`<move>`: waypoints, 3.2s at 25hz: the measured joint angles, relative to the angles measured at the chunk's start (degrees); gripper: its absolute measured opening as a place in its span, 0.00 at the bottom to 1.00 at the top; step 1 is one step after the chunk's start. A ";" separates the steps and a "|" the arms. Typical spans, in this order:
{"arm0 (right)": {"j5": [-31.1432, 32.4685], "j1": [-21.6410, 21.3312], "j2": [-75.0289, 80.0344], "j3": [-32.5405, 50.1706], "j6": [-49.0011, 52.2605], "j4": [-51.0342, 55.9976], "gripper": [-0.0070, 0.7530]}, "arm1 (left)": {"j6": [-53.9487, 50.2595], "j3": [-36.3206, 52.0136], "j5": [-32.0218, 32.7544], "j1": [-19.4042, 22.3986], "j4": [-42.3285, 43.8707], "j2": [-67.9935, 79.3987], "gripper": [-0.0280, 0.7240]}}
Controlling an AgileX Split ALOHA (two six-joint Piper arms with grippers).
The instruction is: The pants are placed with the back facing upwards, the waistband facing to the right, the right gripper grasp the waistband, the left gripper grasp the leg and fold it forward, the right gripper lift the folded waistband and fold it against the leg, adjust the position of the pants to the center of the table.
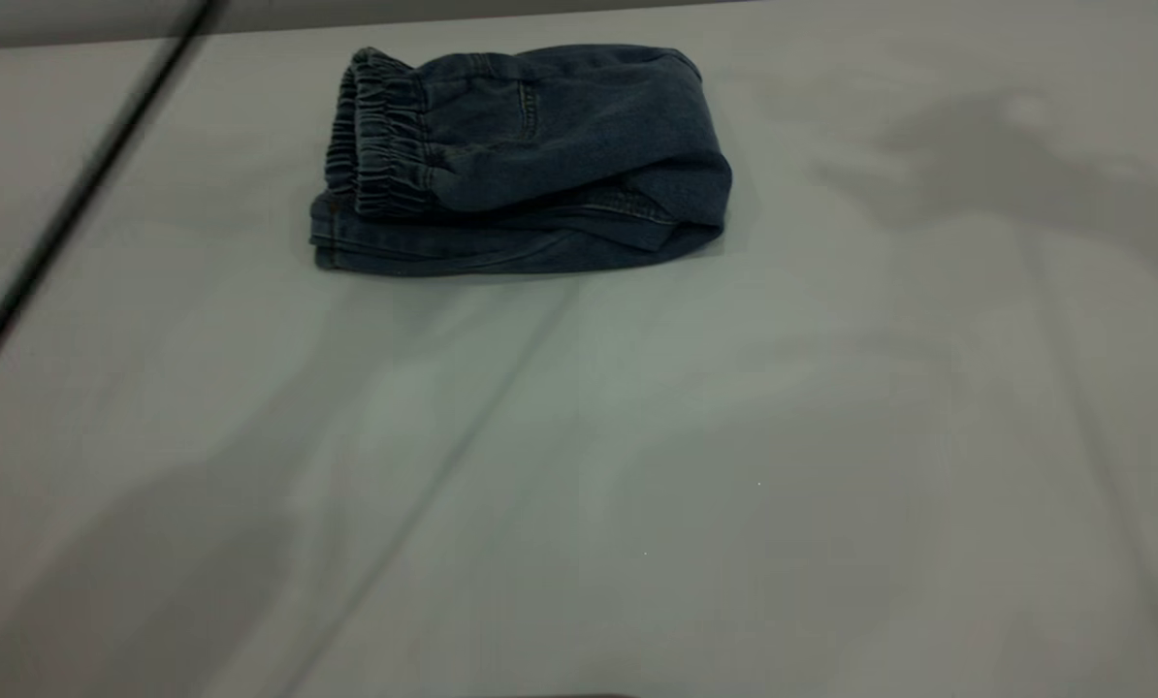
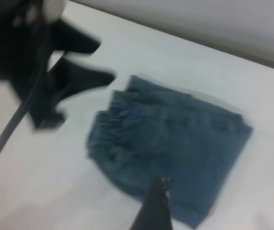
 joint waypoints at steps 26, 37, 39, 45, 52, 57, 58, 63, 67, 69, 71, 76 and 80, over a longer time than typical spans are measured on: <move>3.53 0.00 -62.26 36.76 12.45 -8.14 0.78 | -8.05 61.61 0.00 -0.06 -0.80 -60.68 0.54; 3.53 0.00 -80.38 57.45 13.58 -10.87 0.78 | -8.20 89.09 0.00 -0.06 -4.05 -82.29 0.54; 3.53 0.00 -83.30 60.46 13.63 -12.45 0.78 | -8.20 92.76 0.00 -0.06 -4.12 -86.37 0.54; 3.54 0.00 -90.55 69.53 13.82 -18.15 0.78 | -8.15 101.72 0.00 -0.06 -4.17 -97.15 0.54; -0.87 0.00 -96.62 81.16 15.68 -27.79 0.78 | -8.10 108.97 -0.21 -0.06 -4.12 -105.71 0.54; -3.47 0.00 -97.97 85.52 18.56 -32.45 0.78 | -8.10 112.87 -0.98 -0.06 -4.12 -108.38 0.54; -3.57 0.00 -98.16 85.90 18.72 -32.62 0.78 | -8.10 113.50 -1.46 -0.06 -4.12 -108.51 0.54; -4.28 0.00 -100.74 86.78 19.32 -32.94 0.78 | -8.10 116.15 -4.11 -0.06 -4.12 -108.51 0.54; -4.28 0.00 -103.50 86.78 19.37 -33.00 0.78 | -8.10 117.42 -4.93 -0.06 -4.18 -108.56 0.54; -4.34 0.00 -104.75 86.78 19.37 -33.00 0.78 | -8.10 118.00 -5.15 -0.06 -4.23 -108.56 0.54; -4.29 0.00 -106.02 86.78 19.37 -33.00 0.78 | -8.16 118.30 -4.83 -0.06 -4.23 -108.56 0.54; -4.29 0.00 -106.64 86.78 19.37 -33.00 0.78 | -8.86 119.17 -3.98 -0.06 -4.23 -108.60 0.54; -4.29 0.00 -106.64 86.78 19.44 -33.00 0.78 | -9.59 119.17 -3.87 -0.06 -4.00 -108.60 0.54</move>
